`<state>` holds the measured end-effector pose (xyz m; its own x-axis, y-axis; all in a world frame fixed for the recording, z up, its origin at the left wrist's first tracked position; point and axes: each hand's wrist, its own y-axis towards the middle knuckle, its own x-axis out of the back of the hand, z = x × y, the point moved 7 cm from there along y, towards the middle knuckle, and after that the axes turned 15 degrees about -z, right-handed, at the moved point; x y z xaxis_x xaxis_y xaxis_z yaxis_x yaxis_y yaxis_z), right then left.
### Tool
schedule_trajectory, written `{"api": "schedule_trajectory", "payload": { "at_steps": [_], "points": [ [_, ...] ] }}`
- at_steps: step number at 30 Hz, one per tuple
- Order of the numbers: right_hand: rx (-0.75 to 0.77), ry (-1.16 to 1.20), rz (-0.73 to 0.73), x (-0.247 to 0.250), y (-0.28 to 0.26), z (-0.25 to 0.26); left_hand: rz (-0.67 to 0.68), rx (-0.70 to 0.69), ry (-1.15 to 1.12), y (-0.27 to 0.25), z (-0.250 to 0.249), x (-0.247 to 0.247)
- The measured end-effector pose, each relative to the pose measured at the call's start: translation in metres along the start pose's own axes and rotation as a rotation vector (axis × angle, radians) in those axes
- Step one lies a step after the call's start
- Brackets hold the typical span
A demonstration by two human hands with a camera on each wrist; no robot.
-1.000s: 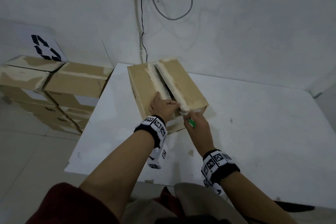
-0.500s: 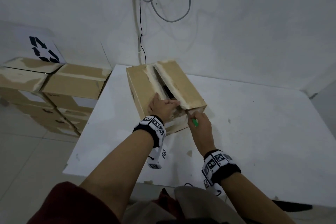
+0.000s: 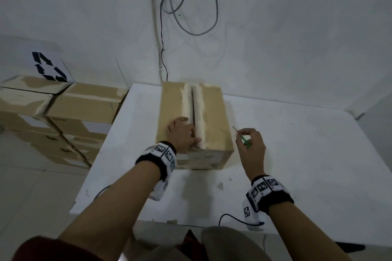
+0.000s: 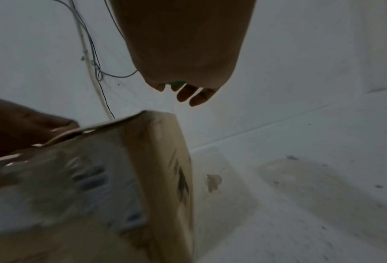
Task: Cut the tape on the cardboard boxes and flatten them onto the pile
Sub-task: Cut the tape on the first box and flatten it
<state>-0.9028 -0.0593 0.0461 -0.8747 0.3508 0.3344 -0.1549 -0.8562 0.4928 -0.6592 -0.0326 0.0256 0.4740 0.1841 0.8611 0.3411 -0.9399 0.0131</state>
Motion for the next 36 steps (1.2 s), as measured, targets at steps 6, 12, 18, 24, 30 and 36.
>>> {"api": "schedule_trajectory", "payload": {
  "at_steps": [6,12,18,24,30,36],
  "points": [
    [-0.059,0.022,0.026,-0.022,0.022,-0.001,0.169,-0.119,0.382,0.007,0.043,0.056],
    [-0.253,0.006,0.141,-0.039,0.016,-0.015,0.145,0.013,0.444,0.003,0.062,0.085],
    [-0.401,-0.032,0.012,-0.025,-0.003,-0.022,0.084,-0.037,0.322,-0.004,0.027,0.045],
    [-0.415,0.164,0.328,-0.033,-0.022,-0.003,0.208,-0.162,0.181,-0.010,-0.034,-0.004],
    [-0.370,0.094,0.315,-0.034,0.004,-0.002,0.198,-0.223,0.207,-0.016,-0.041,-0.017],
    [-0.153,-0.122,0.633,-0.067,0.027,0.012,0.138,-0.219,0.198,-0.022,-0.042,-0.016]
  ]
}}
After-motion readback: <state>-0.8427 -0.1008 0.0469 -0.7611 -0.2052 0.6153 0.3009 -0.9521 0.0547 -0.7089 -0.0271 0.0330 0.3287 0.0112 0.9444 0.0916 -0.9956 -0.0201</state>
